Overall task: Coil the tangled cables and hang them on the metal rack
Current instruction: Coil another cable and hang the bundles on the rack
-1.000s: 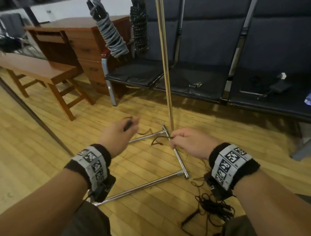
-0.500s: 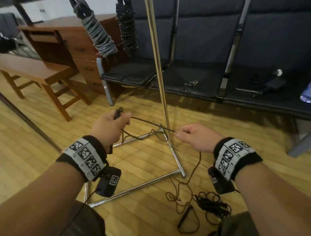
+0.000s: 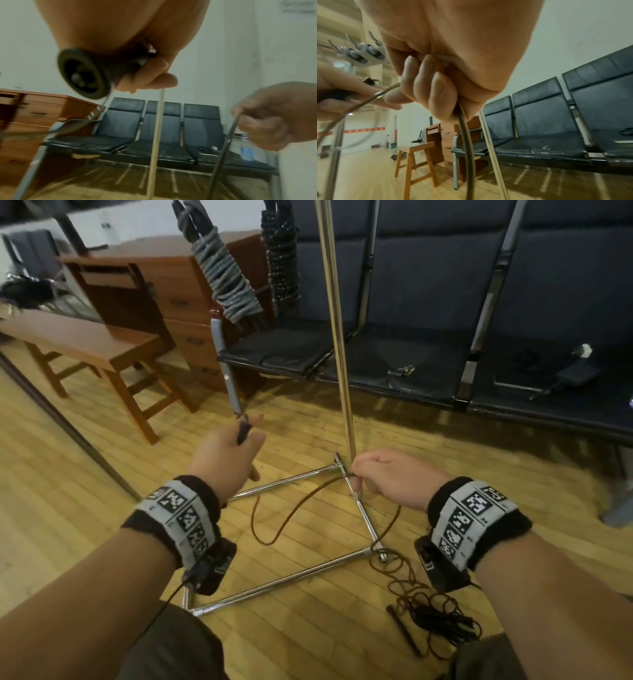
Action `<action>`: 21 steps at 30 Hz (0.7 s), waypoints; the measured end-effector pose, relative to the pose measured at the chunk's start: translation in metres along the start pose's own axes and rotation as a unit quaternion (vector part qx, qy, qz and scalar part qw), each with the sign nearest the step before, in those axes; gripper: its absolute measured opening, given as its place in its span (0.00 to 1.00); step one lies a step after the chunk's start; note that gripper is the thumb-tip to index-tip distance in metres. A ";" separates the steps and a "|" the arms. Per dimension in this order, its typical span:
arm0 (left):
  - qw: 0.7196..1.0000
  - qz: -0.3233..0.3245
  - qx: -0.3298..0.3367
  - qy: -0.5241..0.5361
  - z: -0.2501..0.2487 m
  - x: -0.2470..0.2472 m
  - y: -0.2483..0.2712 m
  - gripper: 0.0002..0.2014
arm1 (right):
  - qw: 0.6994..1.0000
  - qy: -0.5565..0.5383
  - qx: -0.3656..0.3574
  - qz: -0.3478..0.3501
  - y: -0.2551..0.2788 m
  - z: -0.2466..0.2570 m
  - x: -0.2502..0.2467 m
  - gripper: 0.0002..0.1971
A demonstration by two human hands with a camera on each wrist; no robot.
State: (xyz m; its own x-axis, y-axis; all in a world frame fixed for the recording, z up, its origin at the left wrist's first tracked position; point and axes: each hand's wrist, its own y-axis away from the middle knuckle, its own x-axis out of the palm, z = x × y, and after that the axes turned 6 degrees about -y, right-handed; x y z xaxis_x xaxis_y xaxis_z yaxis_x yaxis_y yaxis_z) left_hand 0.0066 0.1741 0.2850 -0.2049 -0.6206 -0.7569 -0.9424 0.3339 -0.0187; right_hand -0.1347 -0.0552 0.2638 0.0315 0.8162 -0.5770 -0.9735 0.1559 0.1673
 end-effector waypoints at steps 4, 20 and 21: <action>0.963 0.239 0.082 0.094 -0.021 0.030 0.017 0.12 | 0.998 -0.046 -0.034 -0.005 0.002 0.009 0.006 0.18; 0.922 -0.005 -0.147 0.358 0.029 0.001 -0.051 0.09 | 0.988 0.120 0.093 -0.021 0.013 -0.055 -0.036 0.25; 0.922 -0.028 -0.161 0.351 0.039 -0.005 -0.055 0.10 | 0.986 0.124 0.107 -0.020 0.014 -0.057 -0.036 0.25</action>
State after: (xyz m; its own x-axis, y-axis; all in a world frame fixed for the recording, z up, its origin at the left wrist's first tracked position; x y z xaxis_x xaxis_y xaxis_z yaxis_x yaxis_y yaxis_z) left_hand 0.0698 0.1870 0.2644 -0.1674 -0.9745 -0.1494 -0.9634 0.1295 0.2347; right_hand -0.1620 -0.1143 0.2415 -0.0131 0.6491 -0.7606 -0.9015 0.3214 0.2898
